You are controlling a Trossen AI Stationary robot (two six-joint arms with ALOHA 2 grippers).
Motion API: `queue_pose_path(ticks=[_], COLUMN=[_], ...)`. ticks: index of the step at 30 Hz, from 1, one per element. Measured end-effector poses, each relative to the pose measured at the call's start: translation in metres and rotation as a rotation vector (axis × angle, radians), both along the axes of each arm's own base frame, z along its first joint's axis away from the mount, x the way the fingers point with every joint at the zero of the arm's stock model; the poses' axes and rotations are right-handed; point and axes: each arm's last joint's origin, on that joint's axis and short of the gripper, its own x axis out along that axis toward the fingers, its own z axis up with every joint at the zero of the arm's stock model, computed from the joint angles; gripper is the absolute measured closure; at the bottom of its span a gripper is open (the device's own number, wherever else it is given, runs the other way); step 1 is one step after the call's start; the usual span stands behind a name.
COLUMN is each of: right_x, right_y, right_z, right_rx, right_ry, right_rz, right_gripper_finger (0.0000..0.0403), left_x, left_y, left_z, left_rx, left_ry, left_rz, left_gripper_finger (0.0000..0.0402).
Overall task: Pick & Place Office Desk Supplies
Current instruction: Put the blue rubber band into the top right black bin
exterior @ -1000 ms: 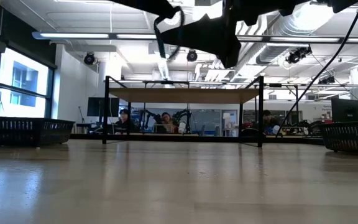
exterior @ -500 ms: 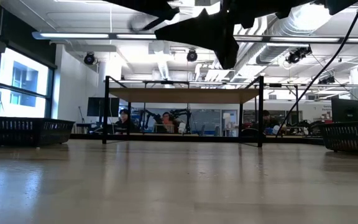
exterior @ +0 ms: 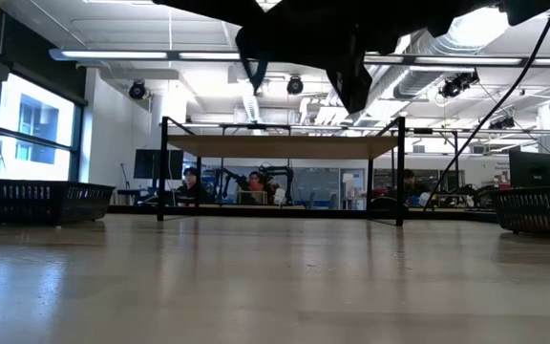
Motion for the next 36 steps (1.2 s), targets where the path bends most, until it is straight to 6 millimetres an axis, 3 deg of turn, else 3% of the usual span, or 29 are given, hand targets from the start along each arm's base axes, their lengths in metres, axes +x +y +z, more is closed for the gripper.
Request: queue_pose_path(ticks=[9, 16, 21, 29, 36], right_x=[-0.003, -0.026, -0.065, -0.137, -0.172], right_y=[-0.003, -0.012, -0.024, -0.064, -0.091], right_z=[-0.005, 0.016, 0.037, 0.056, 0.059], right_rx=[-0.033, -0.113, -0.18, -0.115, -0.035], right_ry=[0.075, 0.197, 0.334, 0.585, 0.889], right_rz=[-0.004, -0.104, -0.291, -0.671, -0.946], right_gripper_finger=[0.04, 0.0401, 0.04, 0.04, 0.04], left_x=[-0.003, -0.011, -0.019, -0.023, -0.025], left_y=[-0.011, -0.025, -0.034, -0.038, -0.037], left_z=[0.001, 0.002, 0.002, -0.005, -0.008], left_rx=[-0.078, -0.11, -0.256, -0.372, -0.386], left_ry=[0.008, -0.005, -0.036, 0.088, 0.141], left_rz=[-0.109, -0.146, -0.123, -0.22, -0.228], left_gripper_finger=[0.0264, 0.0238, 0.0237, 0.0237, 0.0237])
